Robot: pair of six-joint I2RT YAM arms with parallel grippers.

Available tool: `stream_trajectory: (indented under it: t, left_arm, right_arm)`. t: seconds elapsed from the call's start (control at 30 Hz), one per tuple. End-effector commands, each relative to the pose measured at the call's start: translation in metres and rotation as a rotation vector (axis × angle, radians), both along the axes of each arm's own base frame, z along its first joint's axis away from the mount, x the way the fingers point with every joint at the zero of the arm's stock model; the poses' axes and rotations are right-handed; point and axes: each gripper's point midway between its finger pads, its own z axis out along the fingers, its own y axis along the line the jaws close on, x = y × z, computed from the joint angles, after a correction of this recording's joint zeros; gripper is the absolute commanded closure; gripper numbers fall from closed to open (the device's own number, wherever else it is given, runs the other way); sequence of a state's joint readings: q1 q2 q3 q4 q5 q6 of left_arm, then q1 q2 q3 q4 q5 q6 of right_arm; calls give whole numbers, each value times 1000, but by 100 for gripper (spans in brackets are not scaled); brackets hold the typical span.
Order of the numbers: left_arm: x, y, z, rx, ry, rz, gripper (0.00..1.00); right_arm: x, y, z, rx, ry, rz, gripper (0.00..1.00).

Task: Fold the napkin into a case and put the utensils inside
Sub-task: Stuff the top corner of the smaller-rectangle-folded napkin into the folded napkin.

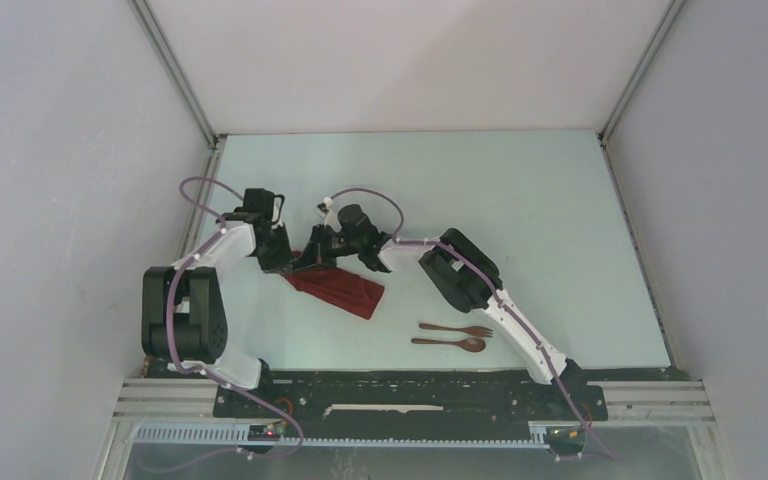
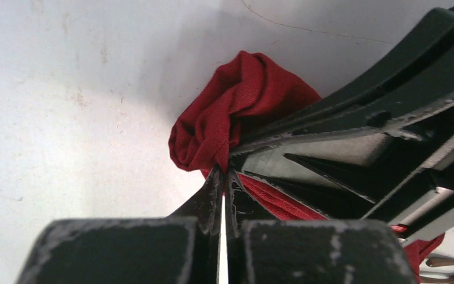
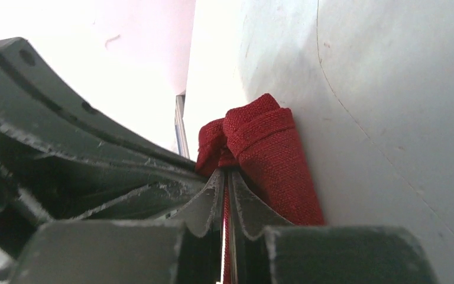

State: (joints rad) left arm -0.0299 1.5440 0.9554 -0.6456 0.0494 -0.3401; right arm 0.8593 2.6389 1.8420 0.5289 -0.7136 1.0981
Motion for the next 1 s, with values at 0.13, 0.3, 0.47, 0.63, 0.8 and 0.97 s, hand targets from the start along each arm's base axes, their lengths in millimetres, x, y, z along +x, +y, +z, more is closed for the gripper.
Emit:
stream_trajectory:
  t: [0.13,0.3,0.47,0.63,0.8,0.97]
  left_arm:
    - [9,-21,15,-103,-60,-7,100]
    - [16,-17,17,-91,-60,38,100]
    - [14,-7,11,-52,-20,79,100]
    - [8,-5,8,-38,-14,75,100]
    - [0,-4,5,-37,-9,70,100]
    - [-1,-3,7,-33,-17,64,100]
  right_arm:
    - [-19,15,-56,-330,-80,-14,85]
    - [-36,3,-65,-394,-102,5,78]
    - [-35,-9,-8,-186,-72,50,65]
    - [-34,-14,24,-99,-93,76,56]
    - [-20,-19,28,-86,-112,46,55]
    - [0,-18,20,-77,-107,19,70]
